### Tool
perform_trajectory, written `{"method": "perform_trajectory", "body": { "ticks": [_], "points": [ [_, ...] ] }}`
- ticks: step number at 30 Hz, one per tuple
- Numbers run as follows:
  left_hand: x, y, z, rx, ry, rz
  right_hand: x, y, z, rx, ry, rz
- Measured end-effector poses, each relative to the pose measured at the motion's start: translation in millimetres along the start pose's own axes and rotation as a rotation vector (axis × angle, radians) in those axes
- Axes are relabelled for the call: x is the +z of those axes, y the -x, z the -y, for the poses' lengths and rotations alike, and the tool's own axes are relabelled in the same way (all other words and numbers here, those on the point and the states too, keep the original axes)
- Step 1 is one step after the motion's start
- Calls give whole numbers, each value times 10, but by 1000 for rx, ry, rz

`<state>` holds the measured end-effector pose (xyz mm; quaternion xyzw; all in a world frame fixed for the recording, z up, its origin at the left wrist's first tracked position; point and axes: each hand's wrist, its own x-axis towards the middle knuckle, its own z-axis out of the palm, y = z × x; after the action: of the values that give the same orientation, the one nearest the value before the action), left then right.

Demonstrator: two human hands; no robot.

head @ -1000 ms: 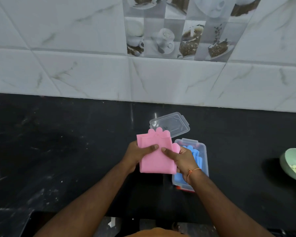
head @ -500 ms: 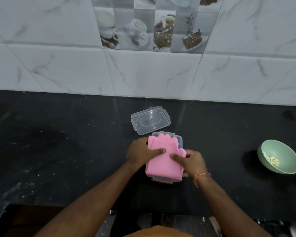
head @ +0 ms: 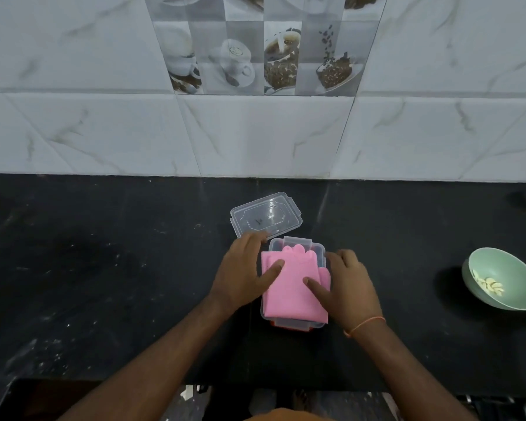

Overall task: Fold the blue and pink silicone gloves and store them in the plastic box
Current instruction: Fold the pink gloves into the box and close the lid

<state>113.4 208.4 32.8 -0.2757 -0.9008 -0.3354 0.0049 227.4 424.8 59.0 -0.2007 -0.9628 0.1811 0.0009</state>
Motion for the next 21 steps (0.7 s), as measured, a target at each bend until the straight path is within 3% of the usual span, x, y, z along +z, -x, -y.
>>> {"method": "perform_trajectory", "body": {
  "ticks": [2, 5, 9, 15, 21],
  "points": [
    [-158, -3, 8, 220, -97, 88, -85, 30, -5, -170, -25, -26],
    [-235, -35, -23, 422, -214, 373, -113, 9, 102, -290, 13, 133],
    [-58, -139, -146, 402, -352, 595, 4, -121, 357, -272, 229, 349],
    [138, -266, -165, 414, -431, 696, 268, -198, 548, -237, 443, 420],
    [250, -359, -124, 496, -501, 815, 490, -182, 543, -137, 402, 421]
  ]
}}
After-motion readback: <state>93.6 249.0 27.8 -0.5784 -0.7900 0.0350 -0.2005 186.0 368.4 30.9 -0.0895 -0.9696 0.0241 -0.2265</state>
